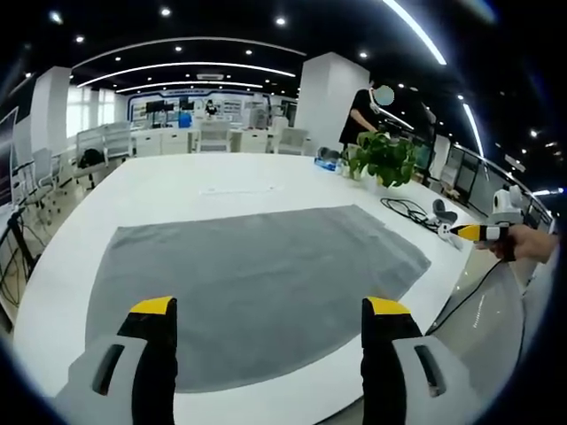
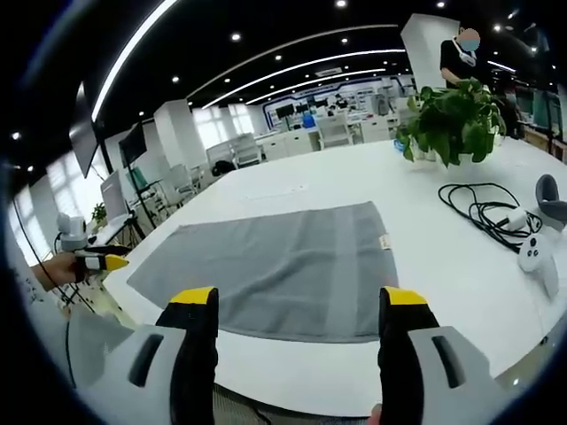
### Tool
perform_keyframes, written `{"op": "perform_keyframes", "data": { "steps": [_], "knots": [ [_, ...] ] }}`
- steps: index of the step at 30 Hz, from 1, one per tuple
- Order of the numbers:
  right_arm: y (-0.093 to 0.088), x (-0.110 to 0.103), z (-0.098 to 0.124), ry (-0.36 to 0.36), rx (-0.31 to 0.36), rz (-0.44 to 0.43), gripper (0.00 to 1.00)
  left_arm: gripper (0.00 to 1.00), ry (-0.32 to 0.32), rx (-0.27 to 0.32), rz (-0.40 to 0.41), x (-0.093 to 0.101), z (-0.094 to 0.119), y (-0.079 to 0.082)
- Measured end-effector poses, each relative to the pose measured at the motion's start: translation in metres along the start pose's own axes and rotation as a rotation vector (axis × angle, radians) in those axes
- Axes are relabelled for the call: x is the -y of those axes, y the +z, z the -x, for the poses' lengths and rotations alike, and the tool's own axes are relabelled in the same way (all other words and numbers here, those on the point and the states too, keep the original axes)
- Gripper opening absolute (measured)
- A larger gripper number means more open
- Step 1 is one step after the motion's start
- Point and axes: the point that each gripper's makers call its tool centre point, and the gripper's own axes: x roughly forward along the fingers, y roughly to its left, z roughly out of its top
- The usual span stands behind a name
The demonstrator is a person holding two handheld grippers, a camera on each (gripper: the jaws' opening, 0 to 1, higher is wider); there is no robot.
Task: Fold the towel on the table until its edges align and the towel forms a compact rectangular stack.
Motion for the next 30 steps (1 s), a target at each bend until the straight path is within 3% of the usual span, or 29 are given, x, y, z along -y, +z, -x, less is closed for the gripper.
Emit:
{"op": "perform_keyframes", "data": {
  "steps": [19, 30],
  "knots": [
    [0.004, 0.001, -0.002, 0.000, 0.009, -0.016, 0.74, 0.88, -0.057, -0.022, -0.026, 0.019, -0.007, -0.002],
    [0.012, 0.011, -0.008, 0.001, 0.013, -0.009, 0.73, 0.87, -0.105, -0.040, -0.059, 0.043, -0.014, -0.001]
  ]
}}
